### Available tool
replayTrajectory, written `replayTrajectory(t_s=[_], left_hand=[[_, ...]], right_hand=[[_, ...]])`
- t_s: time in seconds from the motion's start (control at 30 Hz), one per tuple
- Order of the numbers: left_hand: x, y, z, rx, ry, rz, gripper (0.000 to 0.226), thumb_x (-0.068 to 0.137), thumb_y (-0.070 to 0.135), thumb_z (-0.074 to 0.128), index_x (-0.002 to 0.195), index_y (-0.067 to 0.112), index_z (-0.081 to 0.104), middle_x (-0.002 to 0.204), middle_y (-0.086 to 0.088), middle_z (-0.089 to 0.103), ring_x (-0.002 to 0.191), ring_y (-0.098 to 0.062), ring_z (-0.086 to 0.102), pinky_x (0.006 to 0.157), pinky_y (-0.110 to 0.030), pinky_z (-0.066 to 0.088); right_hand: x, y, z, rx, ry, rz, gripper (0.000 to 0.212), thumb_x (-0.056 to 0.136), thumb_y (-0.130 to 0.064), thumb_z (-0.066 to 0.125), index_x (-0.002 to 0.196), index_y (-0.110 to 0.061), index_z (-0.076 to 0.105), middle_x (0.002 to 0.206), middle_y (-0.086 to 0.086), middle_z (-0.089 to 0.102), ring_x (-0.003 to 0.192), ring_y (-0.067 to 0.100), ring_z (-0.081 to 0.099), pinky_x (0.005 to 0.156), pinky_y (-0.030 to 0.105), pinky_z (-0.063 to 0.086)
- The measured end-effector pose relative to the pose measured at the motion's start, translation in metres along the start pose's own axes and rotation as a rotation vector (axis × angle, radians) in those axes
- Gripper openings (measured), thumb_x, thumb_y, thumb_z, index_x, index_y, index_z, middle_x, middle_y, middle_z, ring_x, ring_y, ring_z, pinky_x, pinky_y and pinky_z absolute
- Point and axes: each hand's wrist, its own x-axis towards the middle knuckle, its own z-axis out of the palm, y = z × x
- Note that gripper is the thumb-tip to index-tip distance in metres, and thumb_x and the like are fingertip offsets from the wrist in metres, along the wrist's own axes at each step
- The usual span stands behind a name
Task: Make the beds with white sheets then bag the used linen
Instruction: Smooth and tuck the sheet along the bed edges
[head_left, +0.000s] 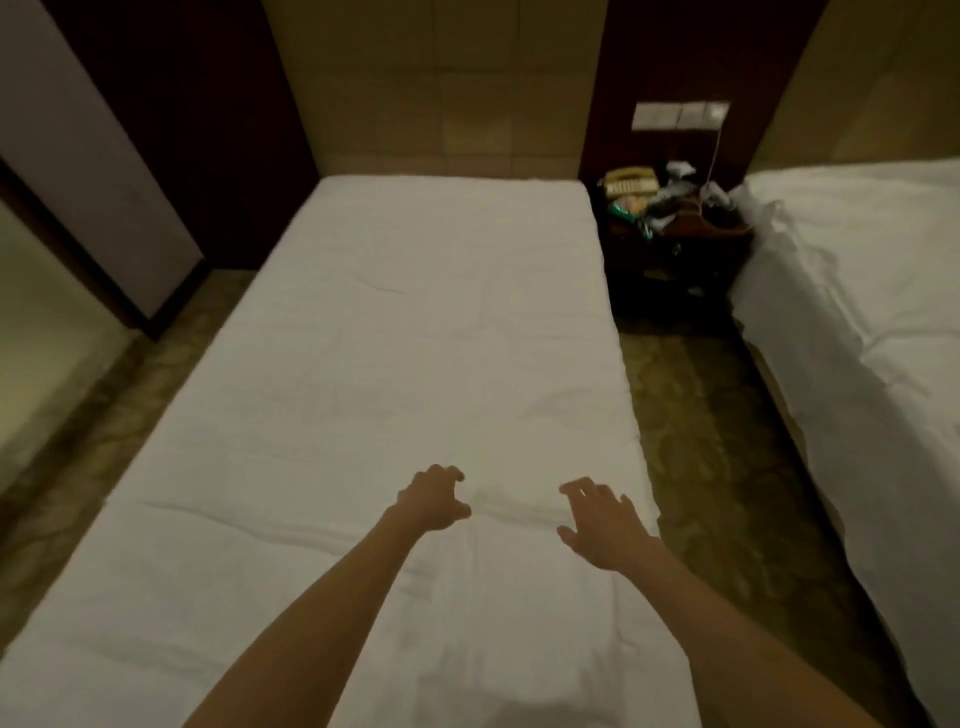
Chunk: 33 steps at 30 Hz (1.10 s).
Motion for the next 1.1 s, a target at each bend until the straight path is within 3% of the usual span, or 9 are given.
replayTrajectory(t_s=[0.23,0.53,0.87,1.1], left_hand=[[-0.054,0.001,-0.094,0.062,0.162,0.075,0.049,0.097,0.045,0.049,0.137,0.018,0.048,0.144,-0.006,0.046,0.132,-0.026,0.042,0.108,-0.042,0.036],[-0.099,-0.056,-0.176,0.112,0.349,0.151,0.044,0.1,0.046,0.042,0.13,0.017,0.057,0.136,-0.002,0.055,0.124,-0.02,0.05,0.103,-0.038,0.042],[-0.145,-0.127,-0.197,0.052,0.514,0.053,0.042,0.1,0.043,0.044,0.127,0.015,0.059,0.129,-0.004,0.06,0.116,-0.021,0.056,0.1,-0.038,0.045],[-0.212,-0.185,-0.188,0.04,0.607,-0.121,0.041,0.099,0.046,0.043,0.125,0.019,0.059,0.127,0.0,0.06,0.113,-0.018,0.056,0.097,-0.035,0.045]], right_hand=[[-0.016,-0.074,-0.104,-0.05,0.067,-0.018,0.056,0.1,-0.051,0.033,0.146,-0.019,0.031,0.153,0.003,0.029,0.139,0.025,0.03,0.115,0.052,0.013],[-0.031,-0.16,-0.18,-0.1,0.194,-0.135,0.052,0.098,-0.044,0.045,0.142,-0.017,0.034,0.144,0.004,0.038,0.131,0.026,0.039,0.109,0.046,0.029],[-0.019,-0.243,-0.175,-0.147,0.272,-0.313,0.049,0.1,-0.045,0.039,0.139,-0.015,0.037,0.14,0.005,0.041,0.127,0.026,0.042,0.104,0.043,0.033],[0.001,-0.302,-0.103,-0.247,0.092,-0.423,0.05,0.1,-0.048,0.034,0.138,-0.016,0.036,0.14,0.005,0.041,0.127,0.026,0.042,0.104,0.043,0.034]])
